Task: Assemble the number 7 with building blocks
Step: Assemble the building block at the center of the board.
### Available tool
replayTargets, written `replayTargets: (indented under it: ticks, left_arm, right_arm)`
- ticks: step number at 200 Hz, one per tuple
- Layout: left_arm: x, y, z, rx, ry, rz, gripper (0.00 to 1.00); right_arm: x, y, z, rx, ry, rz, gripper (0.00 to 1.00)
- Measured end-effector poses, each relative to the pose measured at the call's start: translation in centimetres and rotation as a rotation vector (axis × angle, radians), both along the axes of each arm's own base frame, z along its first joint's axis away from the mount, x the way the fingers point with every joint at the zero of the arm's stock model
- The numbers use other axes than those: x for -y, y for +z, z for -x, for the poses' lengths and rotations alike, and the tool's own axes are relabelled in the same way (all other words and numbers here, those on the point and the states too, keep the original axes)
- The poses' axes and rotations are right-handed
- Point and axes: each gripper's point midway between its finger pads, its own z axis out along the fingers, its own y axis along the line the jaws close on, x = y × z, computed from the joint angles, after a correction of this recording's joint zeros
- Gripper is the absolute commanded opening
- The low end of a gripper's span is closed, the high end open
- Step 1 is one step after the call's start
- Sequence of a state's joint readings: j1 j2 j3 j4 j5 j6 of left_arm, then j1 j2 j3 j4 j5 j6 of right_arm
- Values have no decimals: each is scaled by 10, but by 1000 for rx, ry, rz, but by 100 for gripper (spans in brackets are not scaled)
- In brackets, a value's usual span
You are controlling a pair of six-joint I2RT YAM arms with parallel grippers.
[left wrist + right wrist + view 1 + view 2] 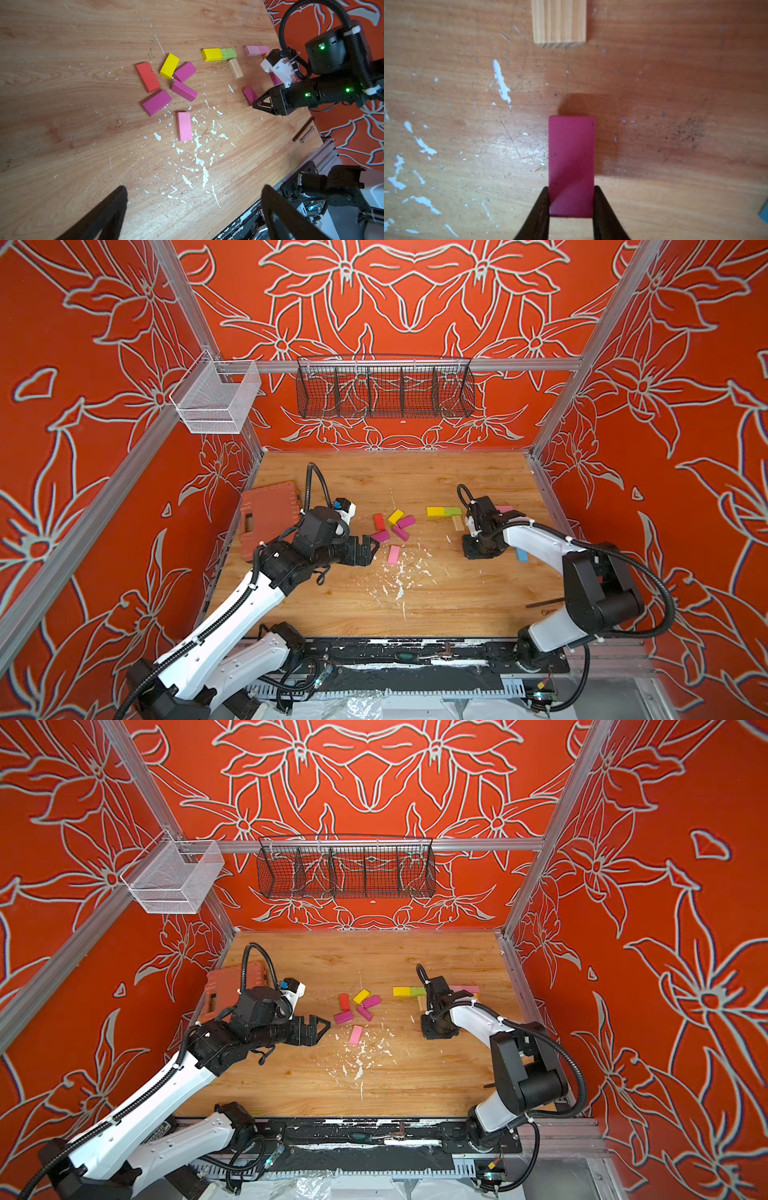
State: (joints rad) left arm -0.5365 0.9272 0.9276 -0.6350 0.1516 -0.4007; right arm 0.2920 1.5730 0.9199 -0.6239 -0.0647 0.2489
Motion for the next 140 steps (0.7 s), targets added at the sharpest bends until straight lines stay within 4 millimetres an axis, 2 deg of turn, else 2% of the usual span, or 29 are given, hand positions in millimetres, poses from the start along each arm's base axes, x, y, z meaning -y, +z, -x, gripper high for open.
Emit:
replayTargets:
  ticks: [61,140]
  left_arm:
    - [-2,3,0,15,9,-2,98]
    - [-4,3,-1,22,12,-12,97]
  right_arm:
    - [-2,-6,-17,-18,9,6,31]
    - [-4,-13,-24,-33,32,12,32]
